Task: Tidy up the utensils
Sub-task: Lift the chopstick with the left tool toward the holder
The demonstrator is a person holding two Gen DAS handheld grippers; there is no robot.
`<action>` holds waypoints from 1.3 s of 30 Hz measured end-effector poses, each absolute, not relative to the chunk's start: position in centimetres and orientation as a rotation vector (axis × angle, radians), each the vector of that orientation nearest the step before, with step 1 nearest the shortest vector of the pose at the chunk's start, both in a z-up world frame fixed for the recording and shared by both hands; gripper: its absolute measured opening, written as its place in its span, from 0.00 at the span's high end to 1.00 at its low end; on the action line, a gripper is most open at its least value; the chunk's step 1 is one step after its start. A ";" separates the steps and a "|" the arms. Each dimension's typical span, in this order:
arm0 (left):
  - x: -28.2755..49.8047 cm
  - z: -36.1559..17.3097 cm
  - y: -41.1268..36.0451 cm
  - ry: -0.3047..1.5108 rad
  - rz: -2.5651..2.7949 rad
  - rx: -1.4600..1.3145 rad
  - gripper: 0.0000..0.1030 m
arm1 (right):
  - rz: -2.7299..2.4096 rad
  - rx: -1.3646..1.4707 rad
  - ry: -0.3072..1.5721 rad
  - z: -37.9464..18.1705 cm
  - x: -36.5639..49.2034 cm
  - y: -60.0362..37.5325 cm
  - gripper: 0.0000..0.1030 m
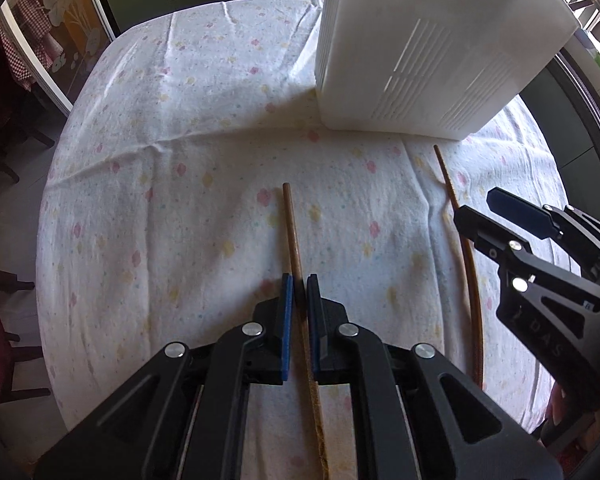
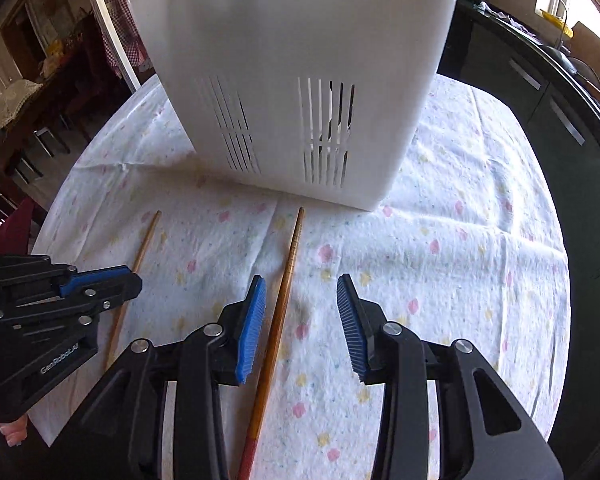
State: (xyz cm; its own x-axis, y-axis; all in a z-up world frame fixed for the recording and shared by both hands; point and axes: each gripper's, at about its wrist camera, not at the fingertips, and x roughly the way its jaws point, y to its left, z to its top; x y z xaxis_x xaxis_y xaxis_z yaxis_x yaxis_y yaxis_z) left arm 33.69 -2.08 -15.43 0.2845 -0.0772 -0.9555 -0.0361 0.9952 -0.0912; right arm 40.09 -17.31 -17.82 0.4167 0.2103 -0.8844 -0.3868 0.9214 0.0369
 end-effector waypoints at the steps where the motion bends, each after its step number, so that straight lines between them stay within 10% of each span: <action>1: 33.7 -15.5 -1.7 1.283 -0.029 -0.101 0.93 | 0.366 -0.187 1.083 -18.0 40.5 -17.1 0.63; 28: 34.3 -15.5 -1.3 1.320 -0.020 -0.112 0.75 | 0.373 -0.232 1.132 -19.6 40.1 -14.6 0.72; 32: 34.3 -15.6 -1.5 1.319 -0.019 -0.104 0.75 | 0.390 -0.229 1.132 -19.6 39.6 -14.4 0.90; 39: 34.0 -15.8 -0.7 1.319 -0.029 -0.146 0.94 | 0.433 -0.118 1.109 -18.2 38.7 -16.7 0.93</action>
State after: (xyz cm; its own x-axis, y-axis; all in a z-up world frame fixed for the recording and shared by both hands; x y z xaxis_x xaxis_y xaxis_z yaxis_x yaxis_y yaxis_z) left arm 34.04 -0.74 -15.76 0.2501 -0.1039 -0.9626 -0.0622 0.9904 -0.1231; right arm 38.72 -16.67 -18.17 0.3721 0.2788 -0.8853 -0.3952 0.9106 0.1207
